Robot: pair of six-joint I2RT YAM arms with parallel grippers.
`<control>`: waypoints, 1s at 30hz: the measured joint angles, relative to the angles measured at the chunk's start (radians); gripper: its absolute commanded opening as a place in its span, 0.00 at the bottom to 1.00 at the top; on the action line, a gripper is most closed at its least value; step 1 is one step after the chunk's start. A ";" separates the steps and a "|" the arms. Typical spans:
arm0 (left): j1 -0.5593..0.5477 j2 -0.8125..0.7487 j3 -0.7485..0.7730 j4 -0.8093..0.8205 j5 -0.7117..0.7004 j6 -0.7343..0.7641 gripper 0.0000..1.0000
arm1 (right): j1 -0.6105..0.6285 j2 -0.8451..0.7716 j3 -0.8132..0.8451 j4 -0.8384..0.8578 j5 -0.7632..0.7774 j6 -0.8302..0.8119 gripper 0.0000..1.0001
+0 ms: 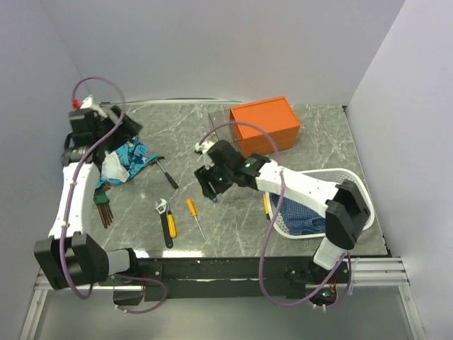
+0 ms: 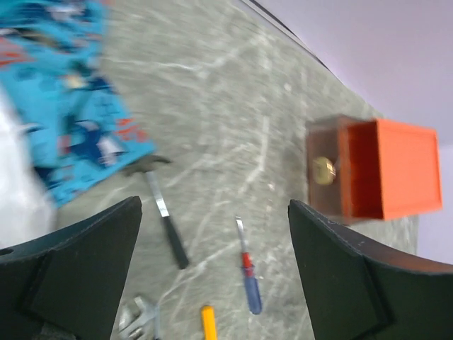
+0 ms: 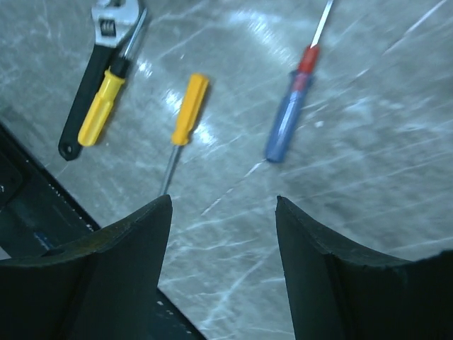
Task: Sort the tools into containers
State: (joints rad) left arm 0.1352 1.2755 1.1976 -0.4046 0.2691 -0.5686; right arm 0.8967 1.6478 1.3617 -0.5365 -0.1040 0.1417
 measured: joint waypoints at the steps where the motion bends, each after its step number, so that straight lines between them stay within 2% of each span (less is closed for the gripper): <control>1: 0.032 -0.029 -0.022 -0.007 0.000 0.000 0.91 | 0.013 0.017 -0.002 0.001 0.009 0.019 0.67; 7: 0.105 -0.130 -0.055 -0.029 0.001 0.026 0.91 | 0.034 0.127 -0.012 0.028 0.060 0.074 0.66; 11: 0.166 -0.200 -0.082 -0.023 0.050 0.008 0.91 | 0.029 0.211 0.002 0.050 0.088 0.074 0.65; 17: 0.228 -0.219 -0.126 -0.006 0.105 -0.029 0.90 | 0.016 0.324 0.082 0.069 0.116 0.049 0.62; 20: 0.228 -0.215 -0.138 -0.005 0.130 -0.042 0.90 | 0.001 0.369 0.120 0.085 0.121 0.031 0.58; 23: 0.228 -0.208 -0.139 -0.002 0.145 -0.053 0.89 | -0.006 0.393 0.125 0.087 0.122 0.016 0.48; 28: 0.228 -0.191 -0.139 0.004 0.153 -0.058 0.89 | -0.012 0.407 0.106 0.087 0.119 -0.004 0.41; 30: 0.228 -0.184 -0.139 0.005 0.157 -0.064 0.89 | -0.012 0.407 0.099 0.087 0.116 -0.010 0.32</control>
State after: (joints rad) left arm 0.3634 1.0916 1.0584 -0.3996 0.4259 -0.6323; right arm 0.8848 2.0544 1.4609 -0.4500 0.0116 0.1318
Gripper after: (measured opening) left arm 0.893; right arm 0.421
